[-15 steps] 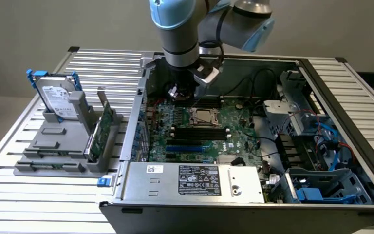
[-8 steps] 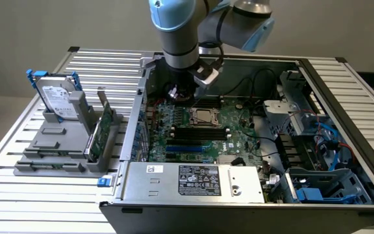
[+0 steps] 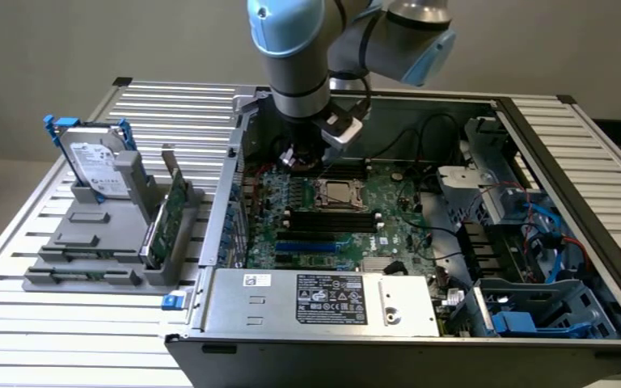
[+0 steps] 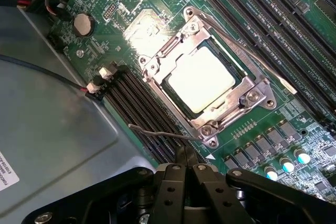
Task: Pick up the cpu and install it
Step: 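Install the first cpu locking lever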
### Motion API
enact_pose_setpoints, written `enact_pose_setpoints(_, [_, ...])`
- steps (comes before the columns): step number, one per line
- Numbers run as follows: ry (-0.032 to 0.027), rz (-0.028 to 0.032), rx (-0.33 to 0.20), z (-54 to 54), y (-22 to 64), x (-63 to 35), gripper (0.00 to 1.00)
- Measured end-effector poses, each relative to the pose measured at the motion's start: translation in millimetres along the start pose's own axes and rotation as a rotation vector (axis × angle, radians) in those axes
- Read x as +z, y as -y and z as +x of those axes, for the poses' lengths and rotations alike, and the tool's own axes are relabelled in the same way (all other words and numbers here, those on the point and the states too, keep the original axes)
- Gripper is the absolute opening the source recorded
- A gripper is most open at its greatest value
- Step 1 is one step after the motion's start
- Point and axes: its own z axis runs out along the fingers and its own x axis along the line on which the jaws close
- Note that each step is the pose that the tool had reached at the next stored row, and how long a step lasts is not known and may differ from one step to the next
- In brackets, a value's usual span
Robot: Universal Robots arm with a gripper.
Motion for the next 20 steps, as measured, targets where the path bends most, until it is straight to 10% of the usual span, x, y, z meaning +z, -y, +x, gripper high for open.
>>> enact_pose_setpoints(10, [0.0037, -0.0036, -0.001, -0.6, -0.1, 2.1, 0.11])
enact_pose_setpoints(16, [0.0217, -0.0193, -0.005, -0.6, -0.2, 2.0, 0.11])
enact_pose_setpoints(20, [0.0238, -0.0216, -0.005, -0.6, -0.3, 1.9, 0.11])
